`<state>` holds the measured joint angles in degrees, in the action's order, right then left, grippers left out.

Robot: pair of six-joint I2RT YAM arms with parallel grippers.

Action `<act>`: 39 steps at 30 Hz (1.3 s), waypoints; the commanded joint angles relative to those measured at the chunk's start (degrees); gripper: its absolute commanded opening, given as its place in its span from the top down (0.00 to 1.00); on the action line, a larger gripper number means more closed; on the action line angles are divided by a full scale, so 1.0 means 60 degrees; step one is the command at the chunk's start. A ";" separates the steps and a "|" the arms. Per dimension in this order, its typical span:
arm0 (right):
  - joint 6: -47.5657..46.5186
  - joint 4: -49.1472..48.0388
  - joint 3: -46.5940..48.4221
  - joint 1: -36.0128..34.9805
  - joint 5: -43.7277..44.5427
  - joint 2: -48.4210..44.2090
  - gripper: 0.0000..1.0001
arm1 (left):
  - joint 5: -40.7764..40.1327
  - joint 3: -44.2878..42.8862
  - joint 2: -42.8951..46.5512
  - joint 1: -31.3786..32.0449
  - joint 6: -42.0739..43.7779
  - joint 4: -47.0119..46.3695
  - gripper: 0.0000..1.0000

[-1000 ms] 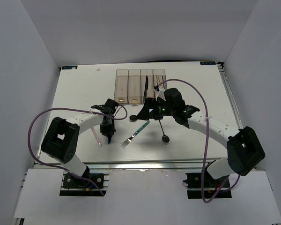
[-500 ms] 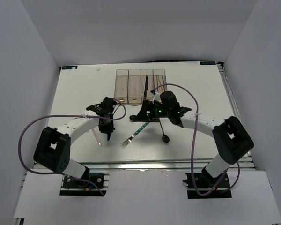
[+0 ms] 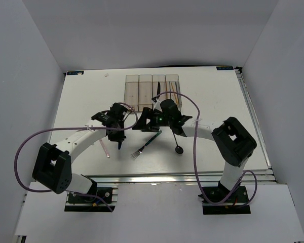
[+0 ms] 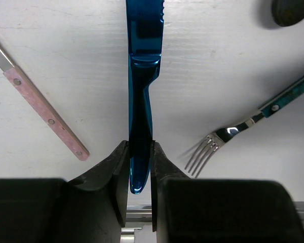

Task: Sort the eating utensils into containers

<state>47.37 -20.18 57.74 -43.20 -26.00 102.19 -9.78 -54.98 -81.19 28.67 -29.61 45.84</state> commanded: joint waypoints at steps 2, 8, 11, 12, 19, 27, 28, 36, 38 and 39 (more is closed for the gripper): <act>0.0614 -0.0898 0.0821 -0.0095 0.0261 0.0516 0.13 | 0.0311 -0.0387 0.0640 0.0246 -0.0163 -0.0184 1.00; 0.0790 -0.0723 0.1788 -0.0300 0.0217 0.1351 0.14 | 0.0736 -0.0285 0.0889 0.0437 -0.0295 -0.0507 1.00; 0.0849 -0.0795 0.1979 -0.0373 0.0101 0.1703 0.15 | 0.0926 -0.0343 0.1021 0.0525 -0.0368 -0.0565 1.00; 0.0936 -0.0840 0.1994 -0.0388 0.0071 0.1776 0.15 | 0.0971 -0.0358 0.1065 0.0554 -0.0398 -0.0638 1.00; 0.1216 -0.1689 0.2359 -0.0549 -0.0705 0.2259 0.21 | 0.1278 -0.0373 0.1183 0.0657 -0.0383 -0.0814 1.00; 0.1245 -0.1734 0.2360 -0.0593 -0.0882 0.2275 0.98 | 0.1410 -0.0562 0.1095 0.0672 -0.0515 -0.1093 1.00; 0.1201 -0.1690 0.2331 -0.0564 -0.0780 0.2231 1.00 | 0.1425 -0.0636 0.1095 0.0672 -0.0515 -0.1064 1.00; -0.0159 0.1508 0.3190 0.0036 0.0376 0.1630 1.00 | 0.0111 -0.1529 0.1475 0.0672 -0.0632 -0.0157 0.02; -0.0846 0.2655 0.3923 0.0460 0.0875 0.1833 1.00 | -0.0156 -0.1457 0.1811 0.0672 -0.0589 0.0108 0.02; -0.1024 0.3821 0.4304 0.0621 0.1050 0.1951 1.00 | -0.0229 -0.1384 0.1929 0.0672 -0.0414 0.0152 0.02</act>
<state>47.90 -11.77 76.31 -43.18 -25.02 114.69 -7.01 -61.91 -73.95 32.45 -32.97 44.29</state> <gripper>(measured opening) 0.126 0.977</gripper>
